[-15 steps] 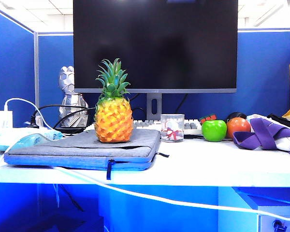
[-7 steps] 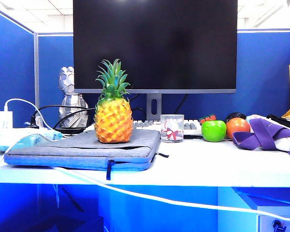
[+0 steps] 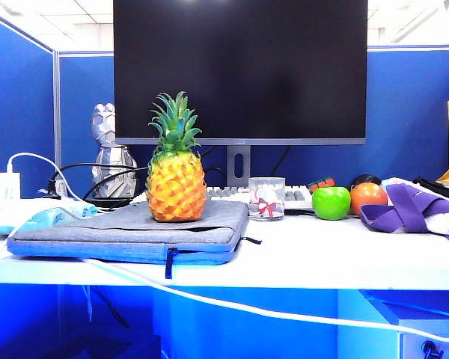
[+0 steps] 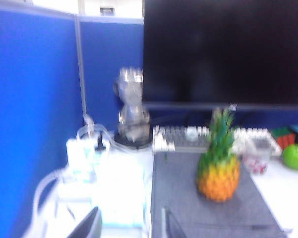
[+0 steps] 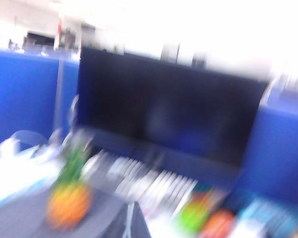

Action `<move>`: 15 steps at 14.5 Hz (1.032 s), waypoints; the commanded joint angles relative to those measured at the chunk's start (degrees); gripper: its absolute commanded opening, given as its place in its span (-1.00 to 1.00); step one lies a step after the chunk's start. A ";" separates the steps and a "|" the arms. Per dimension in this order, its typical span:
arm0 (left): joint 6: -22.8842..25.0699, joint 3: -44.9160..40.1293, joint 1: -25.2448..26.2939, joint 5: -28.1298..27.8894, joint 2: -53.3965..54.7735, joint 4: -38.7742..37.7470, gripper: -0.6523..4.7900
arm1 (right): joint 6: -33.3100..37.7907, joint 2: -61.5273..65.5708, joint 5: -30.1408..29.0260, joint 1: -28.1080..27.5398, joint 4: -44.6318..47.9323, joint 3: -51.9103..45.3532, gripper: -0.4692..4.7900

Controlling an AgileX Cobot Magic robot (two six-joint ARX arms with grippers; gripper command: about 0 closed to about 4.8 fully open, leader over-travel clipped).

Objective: Pick up the pineapple and place it above the gray bag.

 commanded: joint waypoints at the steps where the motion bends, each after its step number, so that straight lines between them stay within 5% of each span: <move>1: -4.31 -8.31 0.00 -0.15 -0.50 7.63 -0.14 | 6.51 -8.83 1.18 0.02 10.93 -18.01 -0.85; 5: -3.85 -15.02 0.02 -5.44 -0.50 10.10 -0.14 | 12.41 -12.55 3.43 0.02 18.78 -35.45 -0.84; 10: -5.05 -18.88 0.00 -7.63 -0.52 13.16 -0.13 | 11.15 -12.81 6.64 0.02 20.31 -42.21 -0.82; 15: -4.31 -24.83 -0.04 -3.65 -0.52 17.44 -0.11 | 9.53 -14.16 7.17 0.02 19.47 -44.22 -0.77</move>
